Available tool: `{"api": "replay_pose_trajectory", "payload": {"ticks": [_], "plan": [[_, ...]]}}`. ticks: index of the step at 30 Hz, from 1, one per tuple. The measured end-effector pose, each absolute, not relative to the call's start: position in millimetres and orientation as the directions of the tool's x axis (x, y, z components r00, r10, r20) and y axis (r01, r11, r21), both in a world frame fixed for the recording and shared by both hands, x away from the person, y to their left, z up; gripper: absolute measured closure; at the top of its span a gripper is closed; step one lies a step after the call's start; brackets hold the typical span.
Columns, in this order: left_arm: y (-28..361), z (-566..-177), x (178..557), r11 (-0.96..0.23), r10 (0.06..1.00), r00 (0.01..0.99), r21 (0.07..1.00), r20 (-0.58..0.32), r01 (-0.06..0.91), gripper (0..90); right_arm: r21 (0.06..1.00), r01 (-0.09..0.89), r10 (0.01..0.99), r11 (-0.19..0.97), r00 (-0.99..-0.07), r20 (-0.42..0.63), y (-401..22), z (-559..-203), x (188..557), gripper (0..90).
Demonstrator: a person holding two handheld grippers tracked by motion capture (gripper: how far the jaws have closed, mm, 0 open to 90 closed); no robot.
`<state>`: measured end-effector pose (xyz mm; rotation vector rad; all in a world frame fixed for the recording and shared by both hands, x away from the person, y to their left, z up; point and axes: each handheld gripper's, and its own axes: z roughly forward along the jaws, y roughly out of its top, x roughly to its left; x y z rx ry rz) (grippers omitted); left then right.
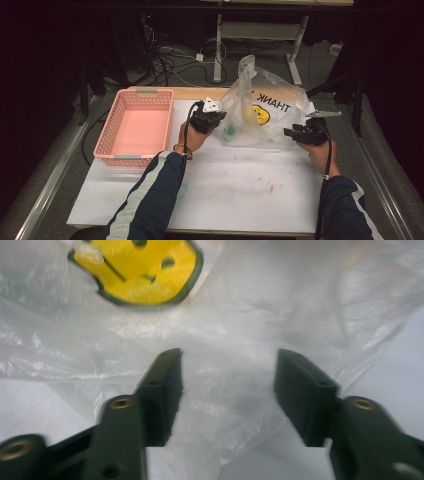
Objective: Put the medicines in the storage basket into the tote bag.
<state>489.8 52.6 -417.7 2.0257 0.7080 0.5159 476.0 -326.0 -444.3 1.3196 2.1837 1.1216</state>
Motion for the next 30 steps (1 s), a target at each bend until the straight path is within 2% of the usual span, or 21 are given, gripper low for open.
{"api": "replay_pose_trajectory", "payload": {"ticks": [2, 7, 14, 23, 28, 29, 30], "plan": [[55.0, -414.5, 488.4, -0.424, 0.662, 0.745, 0.860, 0.081, 0.283, 87.5, 0.784, 0.573, 0.854, 0.239, -0.507, 0.111, -328.0, -443.7, 475.9, 90.0], [61.0, -399.0, 480.4, -0.407, 0.666, 0.739, 0.879, 0.100, 0.248, 87.5, 0.825, 0.487, 0.856, 0.286, -0.517, 0.008, -321.8, -418.3, 465.0, 90.0], [74.7, -377.1, 467.7, -0.373, 0.677, 0.728, 0.904, 0.111, 0.209, 87.5, 0.884, 0.375, 0.851, 0.280, -0.523, -0.048, -316.5, -368.7, 446.6, 90.0], [84.1, -377.5, 455.4, -0.394, 0.706, 0.695, 0.892, 0.138, 0.224, 87.1, 0.887, 0.331, 0.837, 0.322, -0.538, -0.103, -305.0, -360.6, 432.4, 90.0], [92.9, -371.5, 446.4, -0.395, 0.721, 0.674, 0.895, 0.163, 0.206, 86.9, 0.911, 0.258, 0.830, 0.321, -0.540, -0.139, -300.3, -343.9, 419.3, 90.0], [93.4, -371.1, 444.6, -0.397, 0.729, 0.664, 0.894, 0.167, 0.210, 85.4, 0.912, 0.247, 0.827, 0.327, -0.542, -0.150, -298.7, -340.2, 416.9, 90.0], [93.7, -371.2, 443.3, -0.402, 0.733, 0.659, 0.889, 0.169, 0.220, 77.7, 0.912, 0.240, 0.822, 0.334, -0.547, -0.157, -296.8, -338.2, 415.3, 90.0]]}}
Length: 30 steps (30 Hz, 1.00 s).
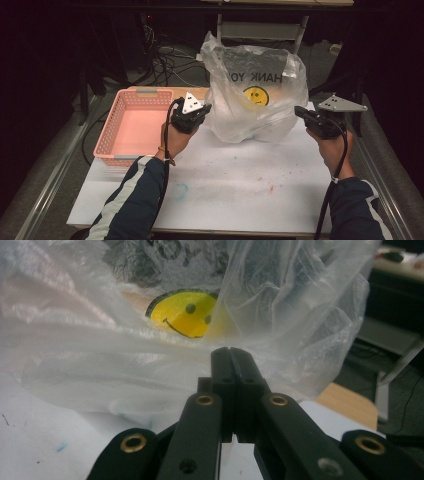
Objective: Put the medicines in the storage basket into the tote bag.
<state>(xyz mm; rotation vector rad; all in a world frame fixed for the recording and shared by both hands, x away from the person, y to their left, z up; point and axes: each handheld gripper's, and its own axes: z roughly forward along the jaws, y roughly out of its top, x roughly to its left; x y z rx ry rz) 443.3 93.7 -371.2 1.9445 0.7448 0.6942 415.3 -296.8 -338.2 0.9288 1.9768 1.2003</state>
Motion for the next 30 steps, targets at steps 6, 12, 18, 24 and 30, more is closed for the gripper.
{"api": "replay_pose_trajectory", "payload": {"ticks": [6, 12, 18, 24, 30], "plan": [[101.4, -375.7, 430.7, -0.410, 0.713, 0.680, 0.888, 0.171, 0.206, 71.5, 0.904, 0.245, 0.812, 0.351, -0.561, -0.163, -285.0, -347.6, 410.4, 90.0], [110.6, -372.6, 416.9, -0.413, 0.686, 0.700, 0.899, 0.201, 0.147, 64.8, 0.911, 0.237, 0.815, 0.337, -0.558, -0.157, -282.1, -351.8, 406.9, 79.8], [117.0, -370.6, 404.1, -0.423, 0.691, 0.685, 0.897, 0.230, 0.125, 47.5, 0.918, 0.198, 0.807, 0.344, -0.561, -0.182, -278.8, -349.6, 399.3, 73.2], [123.6, -368.2, 390.5, -0.420, 0.691, 0.674, 0.904, 0.261, 0.080, 32.1, 0.924, 0.161, 0.805, 0.347, -0.557, -0.205, -274.6, -346.5, 391.8, 66.0], [132.4, -366.1, 381.0, -0.419, 0.679, 0.680, 0.907, 0.276, 0.050, 24.6, 0.928, 0.131, 0.801, 0.348, -0.556, -0.222, -270.9, -341.9, 383.4, 58.2]]}}
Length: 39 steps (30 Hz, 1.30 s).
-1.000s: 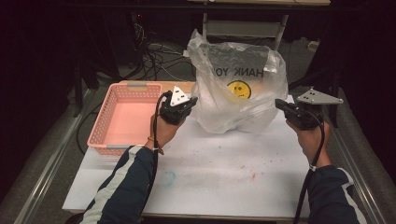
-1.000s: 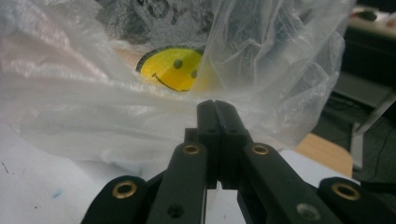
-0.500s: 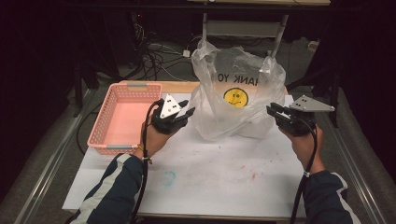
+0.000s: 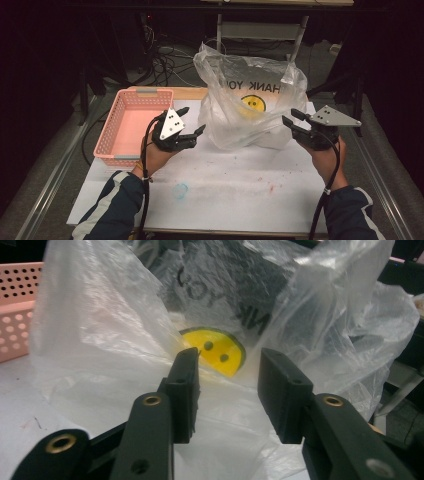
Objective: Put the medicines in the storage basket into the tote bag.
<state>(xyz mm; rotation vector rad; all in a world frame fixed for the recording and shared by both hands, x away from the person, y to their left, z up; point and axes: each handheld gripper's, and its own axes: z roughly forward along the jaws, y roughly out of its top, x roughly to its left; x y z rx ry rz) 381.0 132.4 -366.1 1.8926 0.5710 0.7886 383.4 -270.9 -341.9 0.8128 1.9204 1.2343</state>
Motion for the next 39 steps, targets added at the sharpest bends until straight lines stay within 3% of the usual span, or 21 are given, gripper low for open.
{"api": "replay_pose_trajectory", "payload": {"ticks": [15, 24, 39], "plan": [[150.4, -385.4, 367.1, -0.445, 0.681, 0.660, 0.895, 0.316, 0.031, 19.8, 0.930, 0.108, 0.803, 0.352, -0.545, -0.241, -263.7, -355.6, 370.5, 33.7], [155.6, -395.1, 359.9, -0.479, 0.661, 0.667, 0.877, 0.343, 0.024, 17.3, 0.932, 0.101, 0.795, 0.349, -0.558, -0.237, -262.6, -368.9, 363.8, 25.2], [172.5, -403.4, 358.8, -0.466, 0.703, 0.635, 0.882, 0.321, 0.070, 17.3, 0.931, 0.099, 0.779, 0.351, -0.583, -0.232, -259.6, -380.2, 358.9, 22.0]]}}
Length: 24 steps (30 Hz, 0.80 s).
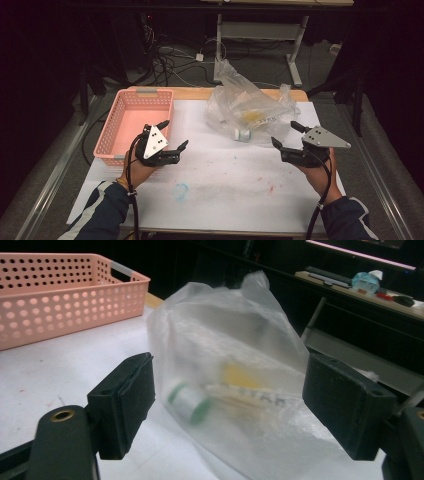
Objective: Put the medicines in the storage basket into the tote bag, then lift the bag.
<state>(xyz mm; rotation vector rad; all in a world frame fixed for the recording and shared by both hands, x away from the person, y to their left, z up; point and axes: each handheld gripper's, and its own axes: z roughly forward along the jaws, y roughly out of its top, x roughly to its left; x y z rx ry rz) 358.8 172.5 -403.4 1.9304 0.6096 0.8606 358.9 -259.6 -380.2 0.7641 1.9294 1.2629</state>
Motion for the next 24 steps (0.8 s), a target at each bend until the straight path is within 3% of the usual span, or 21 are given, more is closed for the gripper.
{"api": "replay_pose_trajectory", "payload": {"ticks": [24], "plan": [[212.3, -428.1, 316.3, -0.504, 0.707, 0.622, 0.857, 0.337, 0.108, 17.3, 0.916, 0.085, 0.752, 0.392, -0.603, -0.266, -274.3, -405.8, 322.2, 16.5]]}}
